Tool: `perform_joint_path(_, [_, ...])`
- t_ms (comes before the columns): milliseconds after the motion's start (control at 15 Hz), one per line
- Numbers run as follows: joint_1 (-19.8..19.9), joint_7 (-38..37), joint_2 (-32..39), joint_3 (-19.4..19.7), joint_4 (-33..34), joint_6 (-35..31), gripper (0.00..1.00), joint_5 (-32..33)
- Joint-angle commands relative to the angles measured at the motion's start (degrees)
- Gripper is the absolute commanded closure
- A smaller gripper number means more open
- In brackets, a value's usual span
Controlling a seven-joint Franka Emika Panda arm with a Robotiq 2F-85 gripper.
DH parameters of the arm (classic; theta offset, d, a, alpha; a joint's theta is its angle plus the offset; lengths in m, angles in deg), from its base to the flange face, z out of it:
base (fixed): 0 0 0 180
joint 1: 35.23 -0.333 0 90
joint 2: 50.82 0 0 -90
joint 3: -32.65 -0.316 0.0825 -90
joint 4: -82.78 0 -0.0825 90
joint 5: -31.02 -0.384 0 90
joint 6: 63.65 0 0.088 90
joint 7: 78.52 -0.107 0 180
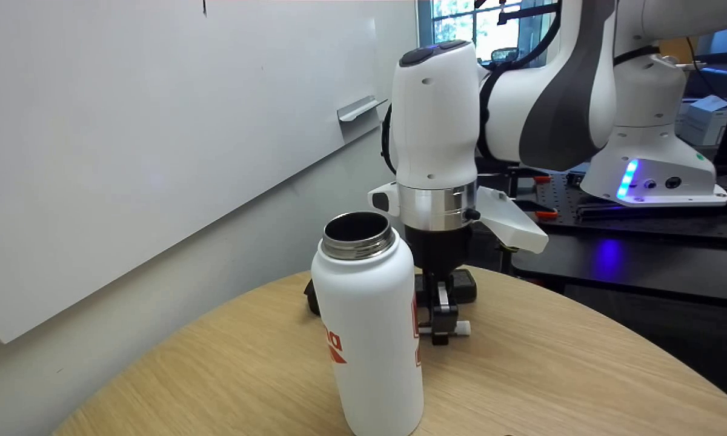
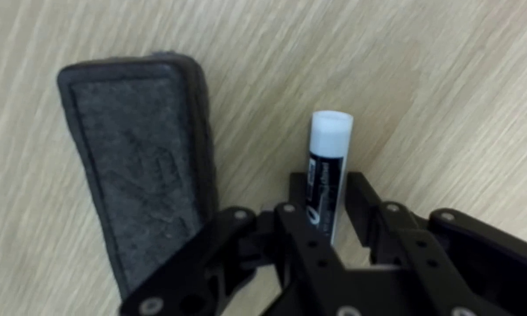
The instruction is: Point the marker to the left
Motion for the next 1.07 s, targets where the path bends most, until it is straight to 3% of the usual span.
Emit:
perform_joint_path(0, [-2.0,0.7,-0.5,1.8,-0.4,-0.8,0.99,-1.4])
perform_joint_path(133, [-1.7,2.6,-1.2,0.7,-1.0,-0.5,0.95,-1.5])
perform_joint_path(600, [-3.8,14.8,-9.4,-4.0,-9.1,6.5,0.95,-0.3])
perform_joint_path(1000, [-3.1,28.8,-10.9,-10.4,-11.1,5.1,0.95,1.0])
